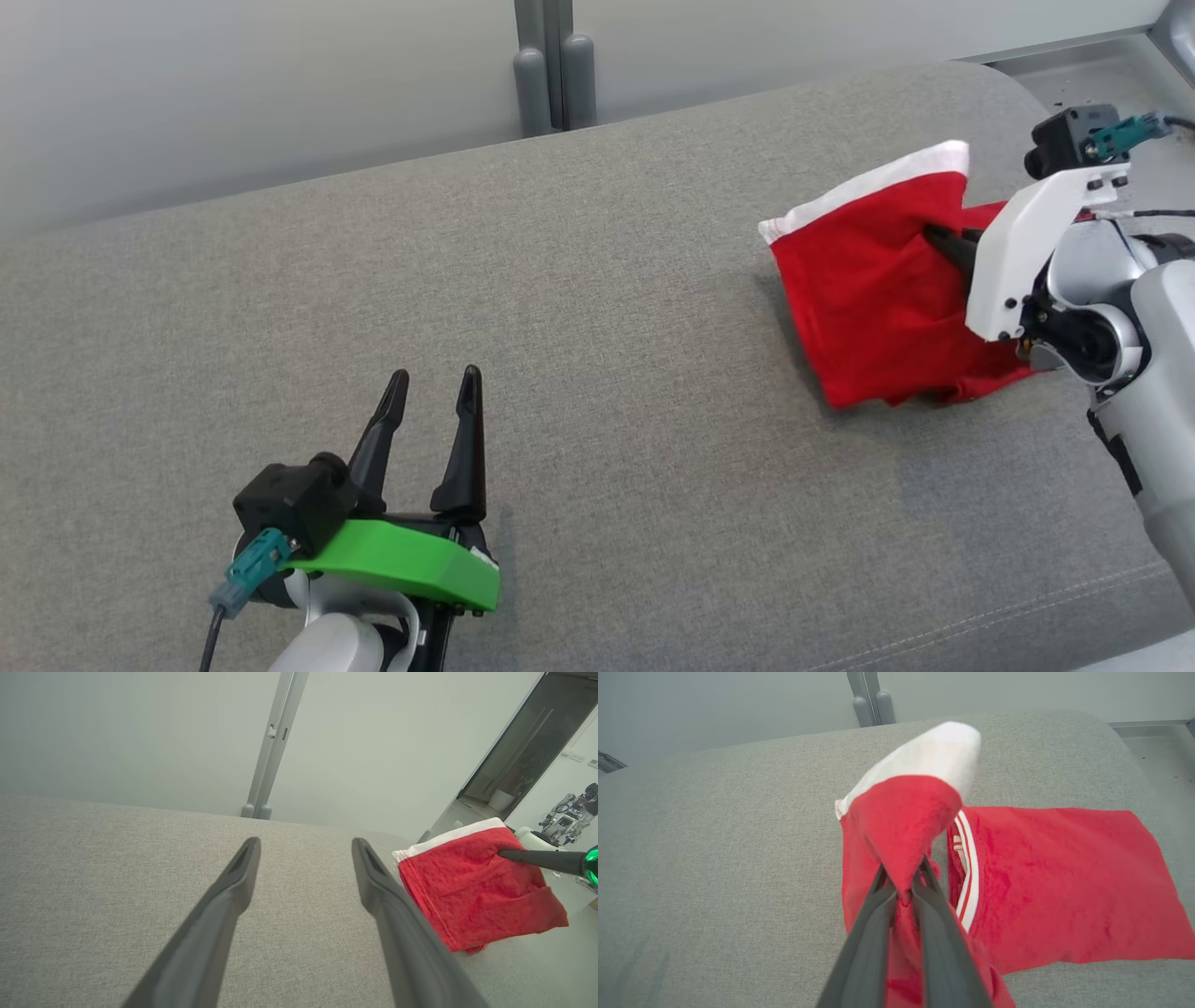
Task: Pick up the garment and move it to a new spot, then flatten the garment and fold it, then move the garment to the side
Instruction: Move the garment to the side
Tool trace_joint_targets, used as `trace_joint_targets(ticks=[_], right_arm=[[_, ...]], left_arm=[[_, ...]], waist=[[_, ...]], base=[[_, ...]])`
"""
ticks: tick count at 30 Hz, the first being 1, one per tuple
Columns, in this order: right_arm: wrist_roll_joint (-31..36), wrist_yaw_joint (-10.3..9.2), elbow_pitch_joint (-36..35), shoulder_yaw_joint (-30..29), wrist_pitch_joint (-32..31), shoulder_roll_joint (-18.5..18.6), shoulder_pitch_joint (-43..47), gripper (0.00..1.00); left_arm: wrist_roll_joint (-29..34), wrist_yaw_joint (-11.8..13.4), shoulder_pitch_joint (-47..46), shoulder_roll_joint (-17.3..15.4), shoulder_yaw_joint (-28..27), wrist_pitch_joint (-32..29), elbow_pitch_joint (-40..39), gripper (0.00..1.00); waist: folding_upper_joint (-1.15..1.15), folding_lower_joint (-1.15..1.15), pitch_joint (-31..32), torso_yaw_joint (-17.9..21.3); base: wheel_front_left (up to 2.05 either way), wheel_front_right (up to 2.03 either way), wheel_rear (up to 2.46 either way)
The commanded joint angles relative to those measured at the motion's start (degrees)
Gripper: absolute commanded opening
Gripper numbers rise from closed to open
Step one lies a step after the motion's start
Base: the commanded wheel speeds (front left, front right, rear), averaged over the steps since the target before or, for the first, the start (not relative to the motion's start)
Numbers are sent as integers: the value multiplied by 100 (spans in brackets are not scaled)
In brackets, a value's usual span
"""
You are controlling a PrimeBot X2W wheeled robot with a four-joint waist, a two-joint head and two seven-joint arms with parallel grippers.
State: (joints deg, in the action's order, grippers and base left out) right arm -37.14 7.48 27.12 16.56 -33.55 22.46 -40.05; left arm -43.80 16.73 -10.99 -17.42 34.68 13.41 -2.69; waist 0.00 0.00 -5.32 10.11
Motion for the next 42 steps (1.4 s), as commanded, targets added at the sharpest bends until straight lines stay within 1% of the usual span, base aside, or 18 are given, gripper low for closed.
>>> trace_joint_targets(ticks=[1, 6, 8, 13, 16, 18, 20, 29, 32, 39, 40, 41, 42], right_arm=[[58, 2, -84, -66, -114, 73, -95, 0], [142, 2, -184, -311, -410, 241, -166, 0], [253, 2, -159, -508, -540, 352, -163, 0], [471, 2, -71, -687, -566, 469, -163, 0], [482, 2, 35, -737, -532, 532, -205, 0], [550, 2, 119, -723, -421, 652, -278, 0], [621, 2, 250, -723, -273, 698, -321, 0], [1076, 2, 1011, -769, 325, 1133, -633, 0], [1221, 1, 1195, -684, 555, 1280, -749, 0], [1516, 1, 1705, -378, 938, 1425, -925, 0], [1555, 1, 1763, -338, 1013, 1447, -957, 9], [1601, 1, 1826, -311, 1092, 1478, -991, 33], [1637, 1, 1882, -263, 1157, 1496, -999, 78]], left_arm=[[-42, -16, 50, -15, -35, 34, -7, 100], [0, -36, -40, -39, -46, 38, -35, 100], [19, -36, -84, -55, -39, 29, -43, 100], [56, -41, -185, -83, -28, -7, -72, 100], [89, -45, -268, -104, -19, -44, -90, 100], [109, -50, -335, -109, -7, -64, -105, 100], [126, -46, -392, -115, -2, -91, -107, 100], [218, -1, -549, -207, 12, -181, -175, 100], [246, 16, -589, -268, 6, -222, -220, 100], [302, 51, -667, -329, 26, -310, -335, 100], [300, 59, -675, -334, 33, -314, -342, 100], [305, 66, -688, -340, 34, -318, -350, 100], [314, 73, -698, -349, 38, -322, -355, 100]], waist=[[0, 0, -23, -16], [0, 0, -128, -72], [0, 0, -216, -119], [0, 0, -394, -204], [0, 0, -551, -278], [0, 0, -657, -336], [0, 0, -747, -395], [0, 0, -1060, -607], [0, 0, -1177, -642], [0, 0, -1398, -690], [0, 0, -1421, -692], [0, 0, -1437, -694], [0, 0, -1451, -695]], base=[[0, 0, 0], [0, 0, 0], [0, 0, 0], [0, 0, 0], [0, 0, 0], [0, 0, 0], [0, 0, 0], [0, 0, 0], [0, 0, 0], [0, 0, 0], [0, 0, 0], [0, 0, 0], [0, 0, 0]])
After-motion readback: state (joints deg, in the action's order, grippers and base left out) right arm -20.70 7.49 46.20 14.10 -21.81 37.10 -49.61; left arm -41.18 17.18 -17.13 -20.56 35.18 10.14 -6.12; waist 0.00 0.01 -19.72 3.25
